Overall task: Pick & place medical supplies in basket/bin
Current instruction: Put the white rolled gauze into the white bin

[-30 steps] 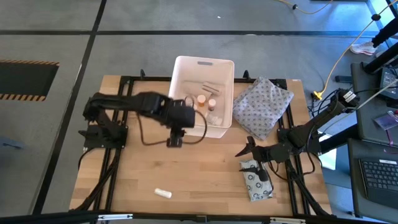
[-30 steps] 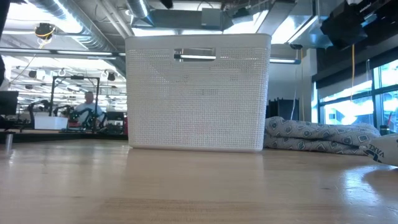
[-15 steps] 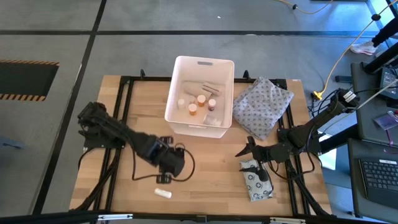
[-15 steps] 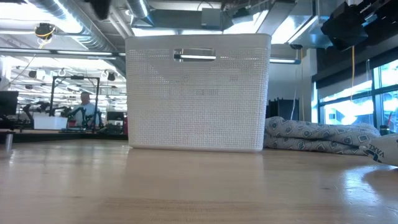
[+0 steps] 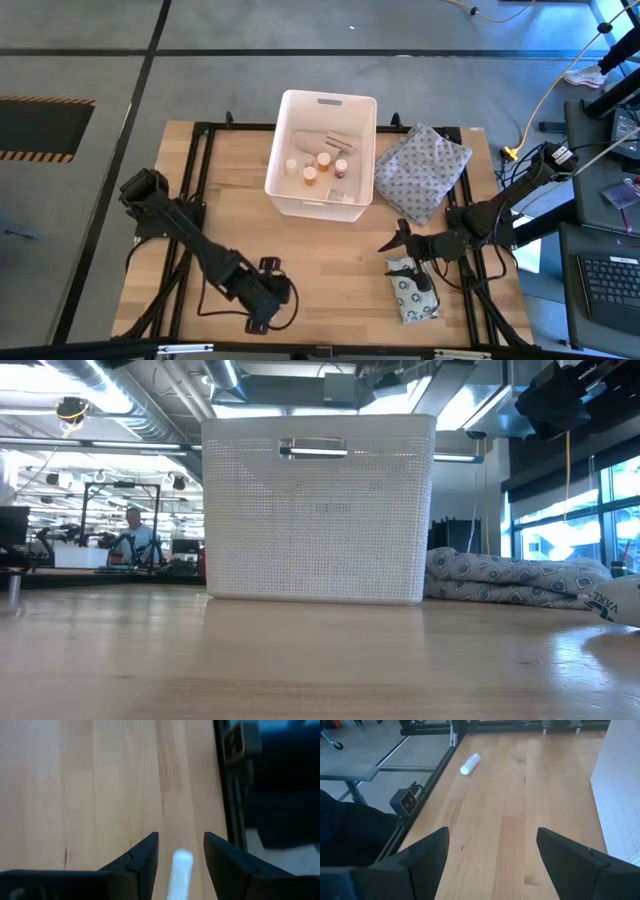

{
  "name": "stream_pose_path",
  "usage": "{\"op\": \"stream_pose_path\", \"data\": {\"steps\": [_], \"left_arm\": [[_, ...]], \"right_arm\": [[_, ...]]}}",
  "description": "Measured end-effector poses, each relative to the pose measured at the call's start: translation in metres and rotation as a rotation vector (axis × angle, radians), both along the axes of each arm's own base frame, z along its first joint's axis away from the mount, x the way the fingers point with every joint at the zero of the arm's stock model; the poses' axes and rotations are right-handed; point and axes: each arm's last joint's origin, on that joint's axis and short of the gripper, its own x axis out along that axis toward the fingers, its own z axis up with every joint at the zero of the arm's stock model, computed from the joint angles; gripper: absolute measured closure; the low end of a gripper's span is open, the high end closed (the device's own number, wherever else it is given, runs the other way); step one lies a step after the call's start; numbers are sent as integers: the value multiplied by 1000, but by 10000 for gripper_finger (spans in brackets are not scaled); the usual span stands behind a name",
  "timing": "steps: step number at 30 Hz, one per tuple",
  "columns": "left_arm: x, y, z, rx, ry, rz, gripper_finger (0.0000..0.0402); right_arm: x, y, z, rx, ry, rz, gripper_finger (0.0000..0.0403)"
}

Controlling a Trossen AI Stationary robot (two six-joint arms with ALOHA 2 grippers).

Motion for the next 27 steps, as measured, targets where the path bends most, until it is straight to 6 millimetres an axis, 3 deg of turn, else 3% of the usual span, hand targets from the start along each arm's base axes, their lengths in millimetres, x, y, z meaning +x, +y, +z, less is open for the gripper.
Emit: {"op": "stream_pose_path", "data": {"steps": [5, 15, 22, 27], "left_arm": [[4, -5, 4, -8, -90, 27, 252], [1, -8, -2, -39, -30, 54, 244], [3, -19, -31, 40, 47, 44, 196], [2, -33, -56, -4, 167, 25, 164]], "right_arm": [[0, 0, 0, 3, 0, -2, 100], [0, 0, 0, 4, -1, -2, 100], [0, 0, 0, 6, -1, -2, 100], [0, 0, 1, 11, -3, -4, 100]]}}
